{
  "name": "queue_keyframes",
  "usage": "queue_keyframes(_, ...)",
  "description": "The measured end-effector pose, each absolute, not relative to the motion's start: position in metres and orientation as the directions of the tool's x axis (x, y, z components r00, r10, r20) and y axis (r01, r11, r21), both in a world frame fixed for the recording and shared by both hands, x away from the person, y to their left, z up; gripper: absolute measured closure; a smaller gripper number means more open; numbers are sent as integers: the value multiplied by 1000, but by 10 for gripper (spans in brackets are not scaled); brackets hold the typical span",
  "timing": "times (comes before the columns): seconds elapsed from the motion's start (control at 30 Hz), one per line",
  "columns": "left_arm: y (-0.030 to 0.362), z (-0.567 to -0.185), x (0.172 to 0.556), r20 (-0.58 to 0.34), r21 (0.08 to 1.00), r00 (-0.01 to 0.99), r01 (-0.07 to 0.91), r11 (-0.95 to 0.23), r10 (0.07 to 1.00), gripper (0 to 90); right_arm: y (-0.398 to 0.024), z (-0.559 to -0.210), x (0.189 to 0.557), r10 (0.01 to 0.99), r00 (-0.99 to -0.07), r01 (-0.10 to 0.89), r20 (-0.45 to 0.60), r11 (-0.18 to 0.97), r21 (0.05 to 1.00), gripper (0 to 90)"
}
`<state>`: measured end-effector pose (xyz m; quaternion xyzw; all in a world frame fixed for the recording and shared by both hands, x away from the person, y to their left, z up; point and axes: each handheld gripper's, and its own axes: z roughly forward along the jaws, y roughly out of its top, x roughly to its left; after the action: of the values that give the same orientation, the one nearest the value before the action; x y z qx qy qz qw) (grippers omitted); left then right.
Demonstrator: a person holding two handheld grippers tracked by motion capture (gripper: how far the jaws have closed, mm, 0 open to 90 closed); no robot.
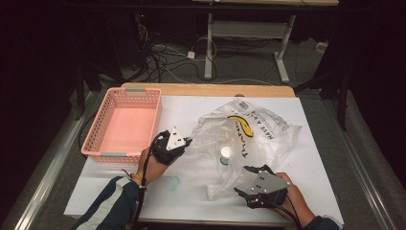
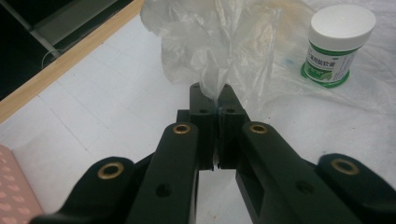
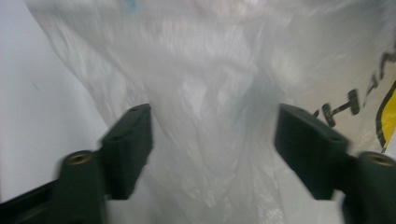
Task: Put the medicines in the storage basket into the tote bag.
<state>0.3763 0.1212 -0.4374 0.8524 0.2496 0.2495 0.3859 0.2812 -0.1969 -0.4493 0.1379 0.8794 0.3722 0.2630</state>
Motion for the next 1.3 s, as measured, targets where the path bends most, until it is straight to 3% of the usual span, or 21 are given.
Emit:
queue_keyframes(0.1,122,-436,376,235,787,748,229,-573,621,860,-198,-456,287,413,-815,46,-407,746,665,630)
queue_keyframes(0.3,128,-426,374,246,811,733,202,-548,634,860,-210,-442,292,458,-765,26,-452,724,690,870)
queue_keyframes(0.57,144,-406,370,225,856,701,190,-481,677,860,-222,-418,294,544,-695,-5,-470,650,760,897)
queue_keyframes(0.83,162,-388,368,199,894,668,177,-412,717,860,-227,-388,298,568,-625,-77,-535,637,767,898)
queue_keyframes(1.3,173,-380,369,218,897,637,167,-409,739,860,-237,-368,311,623,-570,-103,-535,592,799,899)
